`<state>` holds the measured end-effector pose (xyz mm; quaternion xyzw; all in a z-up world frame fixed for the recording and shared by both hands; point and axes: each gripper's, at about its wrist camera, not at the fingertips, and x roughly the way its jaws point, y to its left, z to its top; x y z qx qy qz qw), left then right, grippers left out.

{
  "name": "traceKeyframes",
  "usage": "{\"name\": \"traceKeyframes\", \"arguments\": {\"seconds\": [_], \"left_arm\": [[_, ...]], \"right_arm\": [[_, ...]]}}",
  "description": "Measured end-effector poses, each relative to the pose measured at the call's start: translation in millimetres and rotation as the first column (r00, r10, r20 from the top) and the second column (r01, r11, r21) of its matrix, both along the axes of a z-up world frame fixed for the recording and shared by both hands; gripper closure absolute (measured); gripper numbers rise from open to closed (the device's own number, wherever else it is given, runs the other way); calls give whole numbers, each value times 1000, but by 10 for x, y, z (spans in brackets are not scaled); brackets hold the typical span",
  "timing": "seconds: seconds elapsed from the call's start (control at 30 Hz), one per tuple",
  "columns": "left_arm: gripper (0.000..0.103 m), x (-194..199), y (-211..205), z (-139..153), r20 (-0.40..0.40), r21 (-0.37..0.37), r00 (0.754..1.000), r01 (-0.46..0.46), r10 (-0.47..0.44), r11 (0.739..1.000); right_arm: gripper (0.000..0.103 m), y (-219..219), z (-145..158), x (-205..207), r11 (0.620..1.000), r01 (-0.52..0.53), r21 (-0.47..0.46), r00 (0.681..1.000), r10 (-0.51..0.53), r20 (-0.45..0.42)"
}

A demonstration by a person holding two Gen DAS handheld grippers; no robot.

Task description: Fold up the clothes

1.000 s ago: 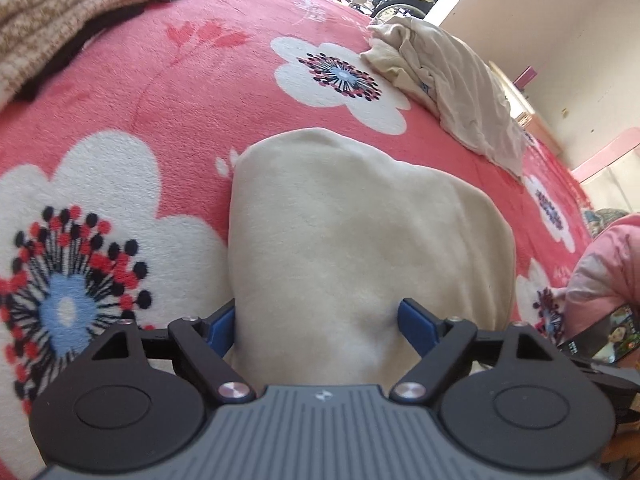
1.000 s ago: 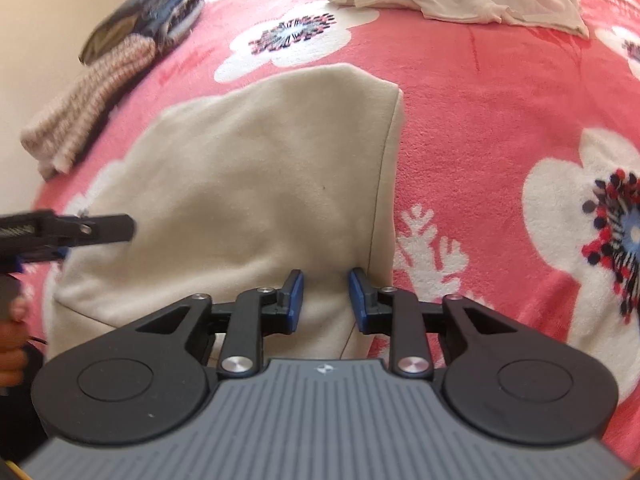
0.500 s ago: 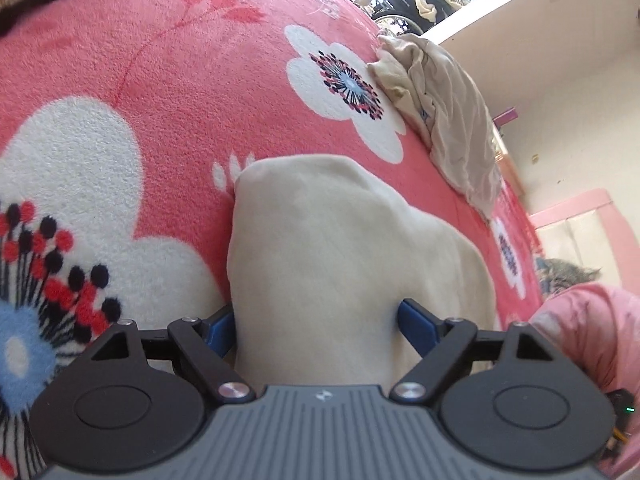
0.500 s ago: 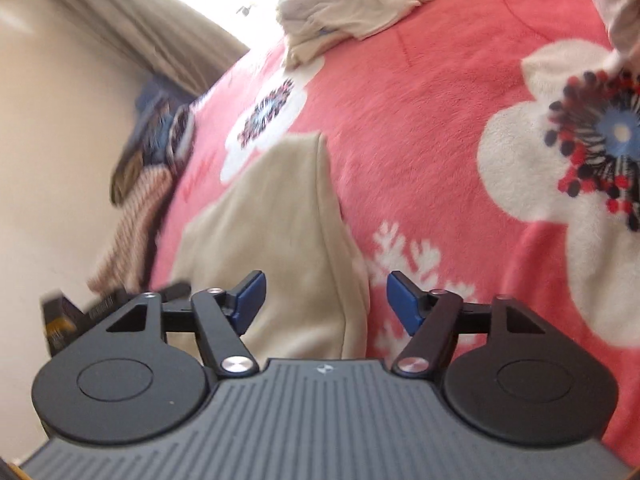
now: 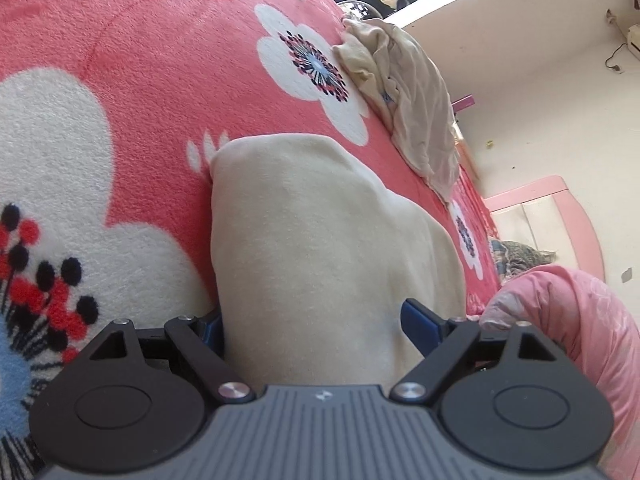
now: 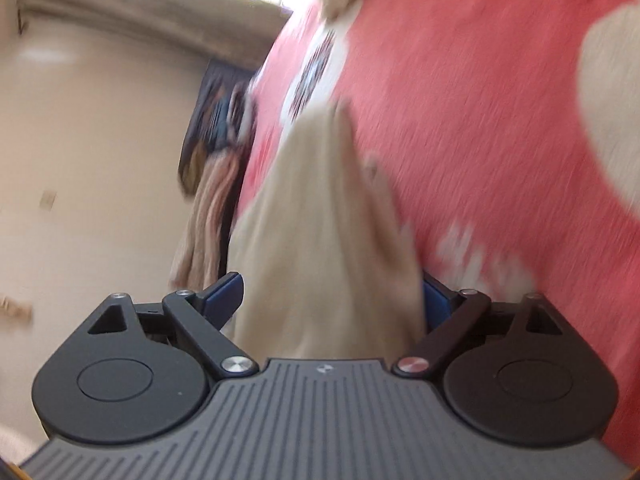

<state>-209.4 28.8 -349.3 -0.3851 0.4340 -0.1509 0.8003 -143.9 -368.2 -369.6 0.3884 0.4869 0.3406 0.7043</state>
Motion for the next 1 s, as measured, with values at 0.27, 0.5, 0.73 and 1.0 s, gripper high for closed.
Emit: {"name": "traceKeyframes", "arguments": {"seconds": [0.27, 0.5, 0.73, 1.0], "left_arm": [[16, 5, -22, 2, 21, 25, 999, 39, -40, 999], [16, 1, -26, -5, 28, 22, 999, 46, -47, 999], [16, 18, -20, -9, 32, 12, 998, 55, -55, 998], [24, -8, -54, 83, 40, 30, 998, 56, -57, 998]], "right_arm": [[12, 121, -14, 32, 994, -51, 96, 999, 51, -2], [11, 358, 0, 391, 991, -97, 88, 994, 92, 59], [11, 381, -6, 187, 962, -214, 171, 977, 207, 56], [53, 381, 69, 108, 988, -123, 90, 992, 122, 22]]}}
